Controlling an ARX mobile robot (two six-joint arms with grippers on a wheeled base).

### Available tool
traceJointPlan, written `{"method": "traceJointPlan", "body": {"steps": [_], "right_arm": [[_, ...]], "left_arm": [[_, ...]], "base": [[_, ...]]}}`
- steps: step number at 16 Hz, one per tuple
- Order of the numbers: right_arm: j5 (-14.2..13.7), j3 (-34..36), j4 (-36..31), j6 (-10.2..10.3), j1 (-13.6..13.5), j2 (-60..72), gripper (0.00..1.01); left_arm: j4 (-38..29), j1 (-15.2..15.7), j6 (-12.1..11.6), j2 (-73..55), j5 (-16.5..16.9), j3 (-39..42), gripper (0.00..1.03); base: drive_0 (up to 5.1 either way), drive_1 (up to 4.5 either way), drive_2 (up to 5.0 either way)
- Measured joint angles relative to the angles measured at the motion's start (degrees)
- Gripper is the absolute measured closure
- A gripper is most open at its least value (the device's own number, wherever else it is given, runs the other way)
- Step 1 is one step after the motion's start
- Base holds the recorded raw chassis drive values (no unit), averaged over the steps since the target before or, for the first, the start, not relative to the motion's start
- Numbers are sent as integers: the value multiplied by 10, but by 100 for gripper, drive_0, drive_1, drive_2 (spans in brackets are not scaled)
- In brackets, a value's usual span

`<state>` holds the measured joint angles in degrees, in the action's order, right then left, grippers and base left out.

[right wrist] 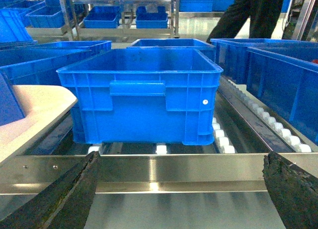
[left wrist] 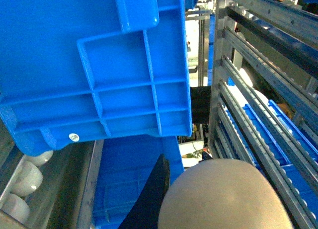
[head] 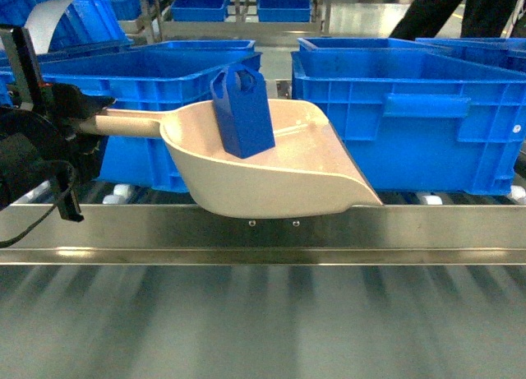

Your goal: Place part in tray to right shelf

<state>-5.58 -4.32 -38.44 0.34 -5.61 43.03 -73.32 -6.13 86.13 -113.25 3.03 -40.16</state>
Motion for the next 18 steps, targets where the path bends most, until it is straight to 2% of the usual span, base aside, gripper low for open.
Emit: {"method": "traceJointPlan", "body": {"steps": [18], "right_arm": [[0, 0, 0, 0, 0, 0, 3]], "left_arm": [[0, 2, 0, 0, -1, 0, 89]], "base": [[0, 0, 0]]}}
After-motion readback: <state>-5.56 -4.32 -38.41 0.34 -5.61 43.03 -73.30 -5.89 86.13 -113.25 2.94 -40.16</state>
